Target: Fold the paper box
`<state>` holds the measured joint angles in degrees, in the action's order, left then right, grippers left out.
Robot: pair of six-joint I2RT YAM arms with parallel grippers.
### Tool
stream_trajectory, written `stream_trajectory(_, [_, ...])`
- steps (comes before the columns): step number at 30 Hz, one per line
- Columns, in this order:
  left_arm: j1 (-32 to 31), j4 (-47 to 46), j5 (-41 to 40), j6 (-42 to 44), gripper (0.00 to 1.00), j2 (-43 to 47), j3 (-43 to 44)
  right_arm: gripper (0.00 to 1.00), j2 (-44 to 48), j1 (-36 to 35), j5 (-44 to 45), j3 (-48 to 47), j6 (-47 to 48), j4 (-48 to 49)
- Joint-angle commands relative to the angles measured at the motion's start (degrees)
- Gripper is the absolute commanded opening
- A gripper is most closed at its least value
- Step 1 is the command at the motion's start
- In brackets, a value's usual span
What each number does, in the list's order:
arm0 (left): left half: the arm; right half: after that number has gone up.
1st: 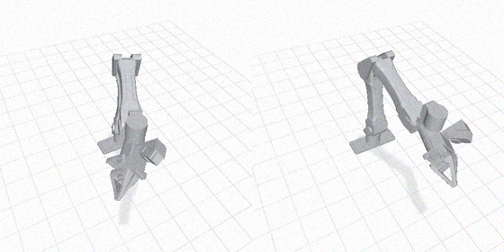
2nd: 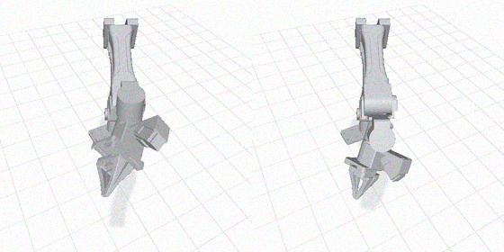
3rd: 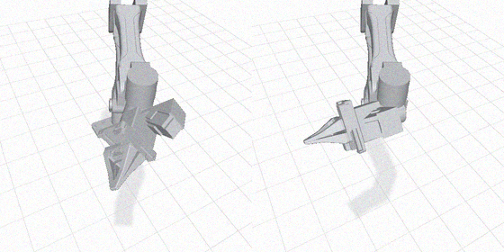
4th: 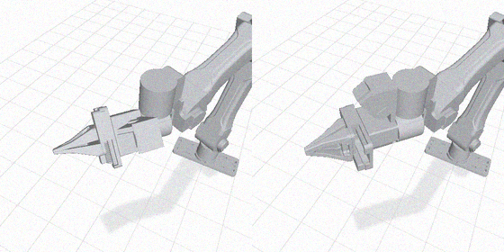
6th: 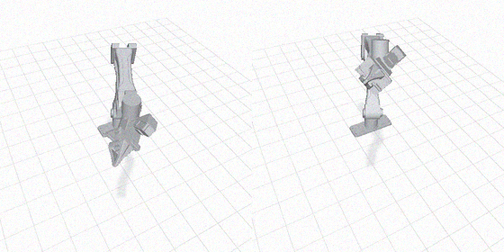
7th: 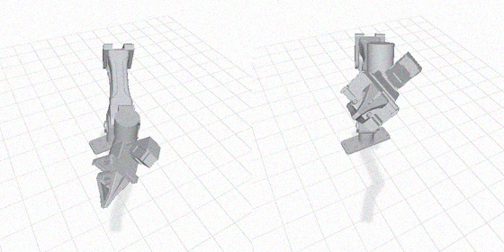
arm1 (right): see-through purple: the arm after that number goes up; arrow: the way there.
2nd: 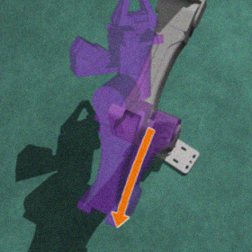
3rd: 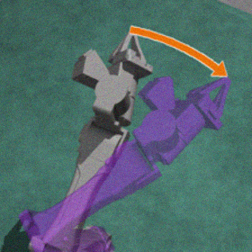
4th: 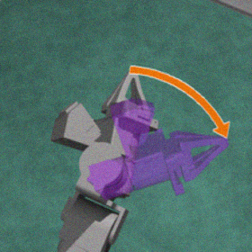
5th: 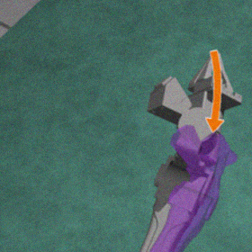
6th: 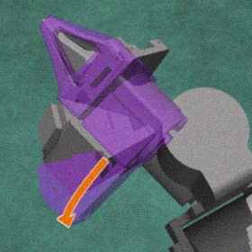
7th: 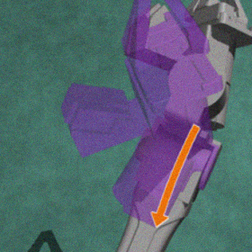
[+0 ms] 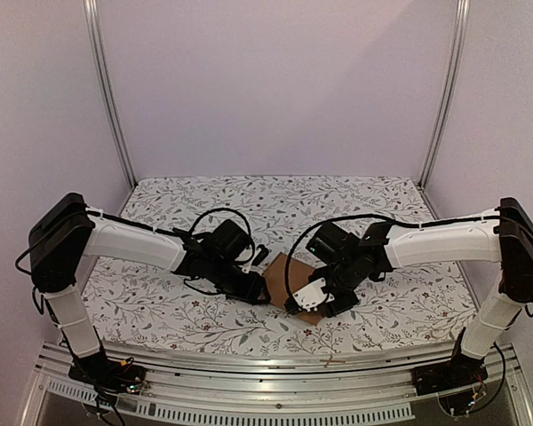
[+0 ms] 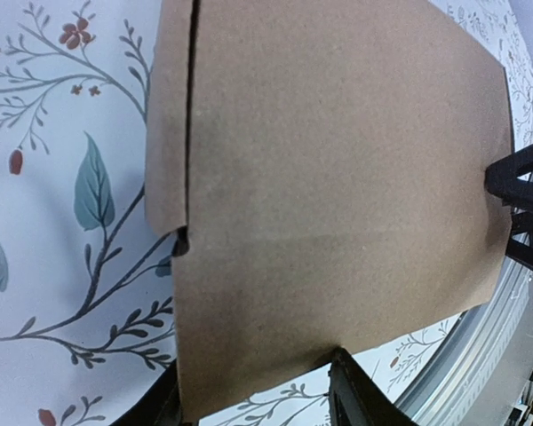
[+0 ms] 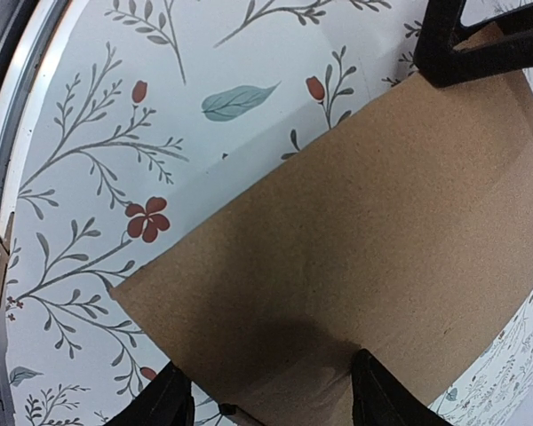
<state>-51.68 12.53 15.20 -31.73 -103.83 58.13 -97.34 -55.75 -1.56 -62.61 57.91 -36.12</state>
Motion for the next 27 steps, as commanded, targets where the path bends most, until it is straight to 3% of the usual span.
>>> stream_trajectory(1, [0.2,-0.5,1.2,0.2,0.49,1.0,0.3,0.59,-3.7,0.5,0.0,0.9,-0.2,-3.2])
stream_trajectory(11, [0.2,-6.3,2.3,-1.6,0.48,-6.1,-1.2,0.59,-4.0,0.5,0.1,1.3,-0.1,-3.3])
stream_trajectory(27, [0.3,-5.4,1.2,-0.9,0.48,-4.8,-0.7,0.59,-5.5,0.5,0.5,1.3,0.3,-3.6])
